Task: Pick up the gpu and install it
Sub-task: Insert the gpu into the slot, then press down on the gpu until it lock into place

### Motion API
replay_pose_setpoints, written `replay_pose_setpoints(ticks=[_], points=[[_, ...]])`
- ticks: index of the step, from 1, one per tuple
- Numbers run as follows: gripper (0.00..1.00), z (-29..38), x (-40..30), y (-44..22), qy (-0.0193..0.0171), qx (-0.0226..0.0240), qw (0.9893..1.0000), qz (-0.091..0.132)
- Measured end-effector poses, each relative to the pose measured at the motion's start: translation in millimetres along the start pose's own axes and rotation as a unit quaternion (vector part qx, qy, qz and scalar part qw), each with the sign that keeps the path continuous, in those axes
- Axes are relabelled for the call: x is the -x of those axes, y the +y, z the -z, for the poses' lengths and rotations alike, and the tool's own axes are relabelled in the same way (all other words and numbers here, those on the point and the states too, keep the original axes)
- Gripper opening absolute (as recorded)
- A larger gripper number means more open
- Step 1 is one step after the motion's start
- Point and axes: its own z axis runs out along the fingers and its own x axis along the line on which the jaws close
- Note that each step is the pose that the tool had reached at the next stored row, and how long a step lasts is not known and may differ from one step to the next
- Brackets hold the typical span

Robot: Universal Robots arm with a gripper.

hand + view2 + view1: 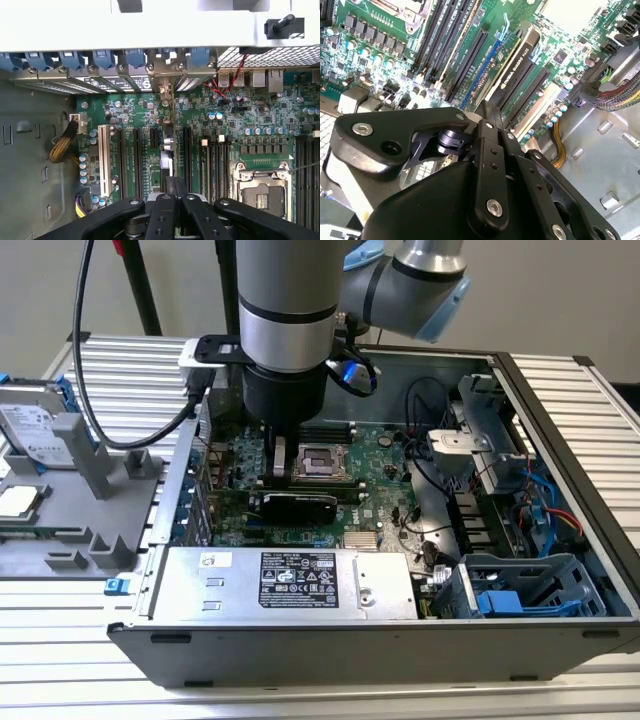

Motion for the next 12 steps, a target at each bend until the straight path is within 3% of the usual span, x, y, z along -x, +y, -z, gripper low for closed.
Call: replay_pose_setpoints(ticks=[12], points=[[0.00,2.2,0.1,0.0,0.0000,0.0000,1.0000,0.000]])
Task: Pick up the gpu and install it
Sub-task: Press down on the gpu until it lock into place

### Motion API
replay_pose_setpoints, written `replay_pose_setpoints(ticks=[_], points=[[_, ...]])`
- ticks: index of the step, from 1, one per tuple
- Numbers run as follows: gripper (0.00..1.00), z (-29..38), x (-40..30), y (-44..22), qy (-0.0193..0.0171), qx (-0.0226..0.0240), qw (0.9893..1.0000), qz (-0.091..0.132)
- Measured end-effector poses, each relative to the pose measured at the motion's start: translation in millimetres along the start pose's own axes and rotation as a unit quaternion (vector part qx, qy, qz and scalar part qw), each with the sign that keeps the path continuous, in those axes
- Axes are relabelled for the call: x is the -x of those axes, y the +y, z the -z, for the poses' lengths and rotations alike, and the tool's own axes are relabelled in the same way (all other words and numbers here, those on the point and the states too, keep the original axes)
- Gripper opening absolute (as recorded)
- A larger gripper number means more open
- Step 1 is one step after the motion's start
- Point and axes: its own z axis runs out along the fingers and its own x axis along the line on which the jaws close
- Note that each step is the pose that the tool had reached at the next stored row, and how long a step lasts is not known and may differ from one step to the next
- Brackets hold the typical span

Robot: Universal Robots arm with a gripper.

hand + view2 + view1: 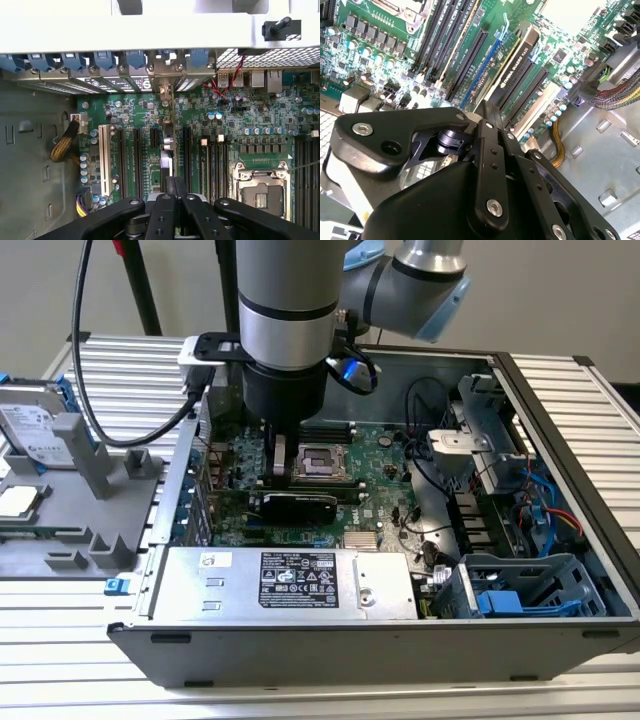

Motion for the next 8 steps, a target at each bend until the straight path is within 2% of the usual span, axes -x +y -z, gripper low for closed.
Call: replay_pose_setpoints(ticks=[8], points=[[0.00,1.4,0.0,0.1,0.0000,0.0000,1.0000,0.000]])
